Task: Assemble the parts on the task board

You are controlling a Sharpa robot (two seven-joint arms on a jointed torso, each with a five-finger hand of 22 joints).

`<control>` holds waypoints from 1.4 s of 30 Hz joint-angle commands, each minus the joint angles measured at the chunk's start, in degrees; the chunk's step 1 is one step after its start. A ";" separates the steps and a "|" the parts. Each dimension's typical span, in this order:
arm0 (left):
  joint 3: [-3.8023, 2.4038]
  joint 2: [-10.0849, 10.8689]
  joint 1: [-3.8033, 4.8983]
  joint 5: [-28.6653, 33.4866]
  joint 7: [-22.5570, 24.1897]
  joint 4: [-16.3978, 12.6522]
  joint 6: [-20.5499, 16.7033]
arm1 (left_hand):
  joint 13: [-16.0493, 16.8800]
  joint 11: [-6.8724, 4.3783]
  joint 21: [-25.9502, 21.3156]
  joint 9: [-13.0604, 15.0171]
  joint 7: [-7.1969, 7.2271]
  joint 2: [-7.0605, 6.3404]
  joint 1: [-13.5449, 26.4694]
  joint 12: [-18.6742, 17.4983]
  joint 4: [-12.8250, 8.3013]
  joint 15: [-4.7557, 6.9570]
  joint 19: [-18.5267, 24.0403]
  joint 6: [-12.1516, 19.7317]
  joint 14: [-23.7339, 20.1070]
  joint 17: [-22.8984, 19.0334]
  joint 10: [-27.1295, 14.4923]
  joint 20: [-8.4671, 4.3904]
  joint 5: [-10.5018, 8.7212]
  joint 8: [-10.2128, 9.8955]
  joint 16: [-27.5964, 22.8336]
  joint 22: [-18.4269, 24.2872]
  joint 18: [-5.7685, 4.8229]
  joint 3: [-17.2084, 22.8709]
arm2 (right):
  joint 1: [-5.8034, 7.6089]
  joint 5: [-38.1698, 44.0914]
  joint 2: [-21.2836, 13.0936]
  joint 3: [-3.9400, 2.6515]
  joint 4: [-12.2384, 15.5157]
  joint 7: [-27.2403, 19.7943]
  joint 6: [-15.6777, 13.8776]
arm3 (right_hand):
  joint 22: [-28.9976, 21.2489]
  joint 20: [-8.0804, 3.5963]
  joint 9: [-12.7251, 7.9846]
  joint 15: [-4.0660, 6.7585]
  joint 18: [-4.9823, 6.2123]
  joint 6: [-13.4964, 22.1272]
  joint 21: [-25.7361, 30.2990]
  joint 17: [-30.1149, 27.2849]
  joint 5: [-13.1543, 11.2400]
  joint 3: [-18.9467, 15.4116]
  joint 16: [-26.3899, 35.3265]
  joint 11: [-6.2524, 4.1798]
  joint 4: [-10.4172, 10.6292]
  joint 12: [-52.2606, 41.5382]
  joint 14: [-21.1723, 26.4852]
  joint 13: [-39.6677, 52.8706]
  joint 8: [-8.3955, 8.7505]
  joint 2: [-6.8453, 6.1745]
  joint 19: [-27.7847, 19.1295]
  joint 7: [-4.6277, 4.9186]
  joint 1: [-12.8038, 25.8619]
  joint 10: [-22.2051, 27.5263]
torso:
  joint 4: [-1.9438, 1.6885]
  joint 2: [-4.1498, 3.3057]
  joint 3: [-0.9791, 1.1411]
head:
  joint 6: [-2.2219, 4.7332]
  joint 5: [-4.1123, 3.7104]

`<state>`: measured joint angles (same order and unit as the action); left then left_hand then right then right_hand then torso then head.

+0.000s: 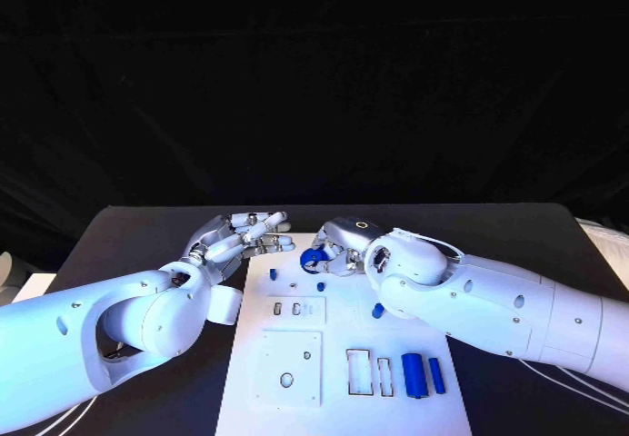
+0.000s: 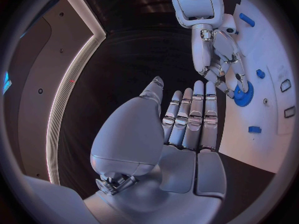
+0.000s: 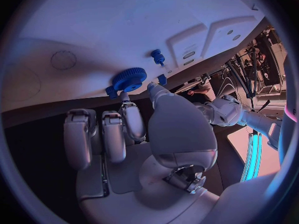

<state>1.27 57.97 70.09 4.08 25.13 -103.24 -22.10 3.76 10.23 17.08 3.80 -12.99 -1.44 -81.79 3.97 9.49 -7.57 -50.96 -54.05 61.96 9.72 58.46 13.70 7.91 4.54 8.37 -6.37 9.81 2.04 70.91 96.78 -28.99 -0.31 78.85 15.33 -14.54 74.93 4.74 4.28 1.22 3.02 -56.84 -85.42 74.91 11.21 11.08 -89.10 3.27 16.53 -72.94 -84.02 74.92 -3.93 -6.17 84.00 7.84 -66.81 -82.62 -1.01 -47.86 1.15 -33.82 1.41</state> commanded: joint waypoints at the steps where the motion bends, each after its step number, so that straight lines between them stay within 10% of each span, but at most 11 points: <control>1: -0.04 -0.07 0.07 0.07 0.26 -0.10 1.05 | -0.04 0.07 -0.35 -0.02 -0.08 0.40 -0.29 -0.28 -0.47 -0.12 0.01 -0.24 -0.14 0.05 -0.39 0.32 -0.20 -0.25 -0.30 0.05 0.69 0.03 | -0.11 -0.83 -0.14 0.09 -0.15 0.67 1.61 | 5.07 0.13 -0.04 -0.11 -0.87 -0.40 0.11 13.97 0.25 -0.28 -0.33 -0.19 0.15 -0.11 -5.73 3.14 -0.25 -0.01 1.69 0.16 0.75 0.00 | 0.08 -0.02 0.04 | 0.02 0.06; 14: -0.04 0.01 0.07 0.07 0.25 -0.02 1.04 | -0.04 0.07 -0.35 -0.02 -0.08 0.40 -0.29 -0.28 -0.47 -0.12 0.01 -0.24 -0.14 0.05 -0.39 0.32 -0.20 -0.25 -0.30 0.05 0.69 0.03 | -0.36 -1.16 -2.25 0.07 1.89 -2.45 -8.06 | 5.18 0.03 -0.23 -0.06 -0.89 -0.13 0.05 14.29 1.14 0.22 -0.49 -0.20 -0.58 -0.28 -5.80 3.29 0.19 -0.84 1.74 0.22 -1.02 -0.05 | 0.11 0.03 0.09 | 0.19 0.02; 20: -0.03 0.24 0.07 0.07 0.25 0.06 0.97 | -0.04 0.07 -0.35 -0.02 -0.08 0.40 -0.29 -0.28 -0.47 -0.12 0.01 -0.24 -0.14 0.05 -0.39 0.32 -0.20 -0.25 -0.30 0.05 0.69 0.03 | -0.40 -9.41 -7.89 -0.56 6.00 -10.85 -11.79 | 4.85 0.09 -0.33 -0.14 -0.82 0.34 0.23 13.92 1.81 0.86 -0.29 -0.10 -1.06 0.50 -5.71 2.80 0.30 -1.10 1.58 0.36 -2.83 0.37 | 0.33 0.17 0.03 | 0.37 -0.06; 29: -0.02 0.38 0.05 0.07 0.26 0.30 0.98 | -0.05 0.09 -0.37 -0.03 -0.11 0.42 -0.31 -0.29 -0.53 -0.13 0.00 -0.23 -0.13 0.07 -0.42 0.32 -0.21 -0.30 -0.36 0.08 0.69 0.03 | -0.07 -22.63 -20.05 -1.43 10.97 -17.95 -8.51 | 5.27 0.03 -0.23 -0.04 -0.91 -0.27 0.06 14.29 2.74 1.65 -0.47 -0.25 -4.03 0.61 -5.79 2.76 0.07 -1.82 1.72 0.26 -7.15 0.44 | 1.67 0.92 0.13 | 0.32 0.53; 35: 0.02 0.07 0.00 0.08 0.27 0.67 1.22 | -0.05 0.09 -0.38 -0.03 -0.10 0.43 -0.32 -0.29 -0.56 -0.13 0.00 -0.24 -0.13 0.07 -0.42 0.33 -0.21 -0.31 -0.39 0.09 0.69 0.03 | -0.30 -25.38 -24.27 -1.52 10.78 -20.03 -7.47 | 5.30 -0.06 -0.23 0.04 -0.91 -0.68 0.06 14.29 2.55 1.62 -0.47 -0.33 -6.06 0.92 -5.79 2.57 0.09 -2.21 1.72 0.22 -9.49 0.52 | 2.44 1.23 0.57 | 0.13 1.08; 42: 0.07 -0.47 -0.07 0.09 0.25 1.10 1.46 | -0.05 0.09 -0.38 -0.02 -0.10 0.44 -0.32 -0.29 -0.56 -0.13 0.00 -0.24 -0.12 0.07 -0.41 0.33 -0.21 -0.31 -0.39 0.10 0.69 0.03 | -0.92 -26.23 -25.72 -1.53 8.62 -20.85 -7.39 | 5.18 -0.07 -0.27 0.06 -0.89 -0.71 0.13 14.21 1.84 1.46 -0.42 -0.34 -7.10 1.29 -5.77 2.33 0.16 -2.46 1.65 0.23 -10.55 0.66 | 2.54 1.29 0.80 | 0.15 0.81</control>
<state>1.34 57.63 70.03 4.09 25.04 -102.14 -21.98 3.76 10.23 17.08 3.80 -12.99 -1.44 -81.79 3.97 9.16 -7.57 -50.96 -54.05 61.96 9.69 58.46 13.70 7.91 4.54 8.38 -6.33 9.80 2.05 70.14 72.51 -54.76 -1.83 87.74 -3.19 -22.98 74.91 4.74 4.01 1.22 3.03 -57.04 -85.42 74.94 13.26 12.51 -89.32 2.97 9.70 -71.90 -84.02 74.93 -3.96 -8.67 84.00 8.07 -76.85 -82.31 1.43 -46.60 1.82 -33.71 2.35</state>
